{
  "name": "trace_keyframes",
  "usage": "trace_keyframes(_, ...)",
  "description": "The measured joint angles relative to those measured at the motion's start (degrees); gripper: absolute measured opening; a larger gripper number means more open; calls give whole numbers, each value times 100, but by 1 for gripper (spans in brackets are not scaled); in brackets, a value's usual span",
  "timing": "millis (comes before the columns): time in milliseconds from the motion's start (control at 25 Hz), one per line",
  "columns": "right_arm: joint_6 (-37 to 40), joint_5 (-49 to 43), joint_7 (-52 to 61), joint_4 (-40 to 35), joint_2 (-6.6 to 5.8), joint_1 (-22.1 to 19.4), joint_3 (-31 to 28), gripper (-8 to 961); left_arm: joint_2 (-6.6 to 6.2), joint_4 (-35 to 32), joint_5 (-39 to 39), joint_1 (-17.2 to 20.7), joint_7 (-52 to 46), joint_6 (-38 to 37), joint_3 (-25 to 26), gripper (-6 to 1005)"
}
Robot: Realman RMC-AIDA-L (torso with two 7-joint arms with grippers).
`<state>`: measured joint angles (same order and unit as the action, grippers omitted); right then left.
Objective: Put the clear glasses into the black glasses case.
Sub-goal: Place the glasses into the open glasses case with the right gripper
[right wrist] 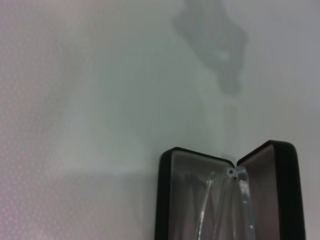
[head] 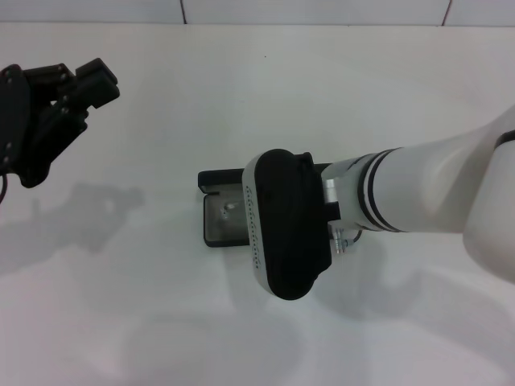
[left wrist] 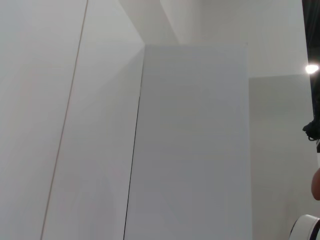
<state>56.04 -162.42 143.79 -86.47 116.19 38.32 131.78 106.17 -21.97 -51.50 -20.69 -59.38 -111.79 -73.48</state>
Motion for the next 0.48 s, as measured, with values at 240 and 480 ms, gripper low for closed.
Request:
trace_keyframes(240, -47, -8, 0, 0, 0, 0, -3, 127, 0, 0, 0, 14, 6, 0, 0, 90)
trace_keyframes(480, -62, -114, 7, -13, -1, -14, -1, 128, 0, 0, 0, 24, 27, 0, 0, 90)
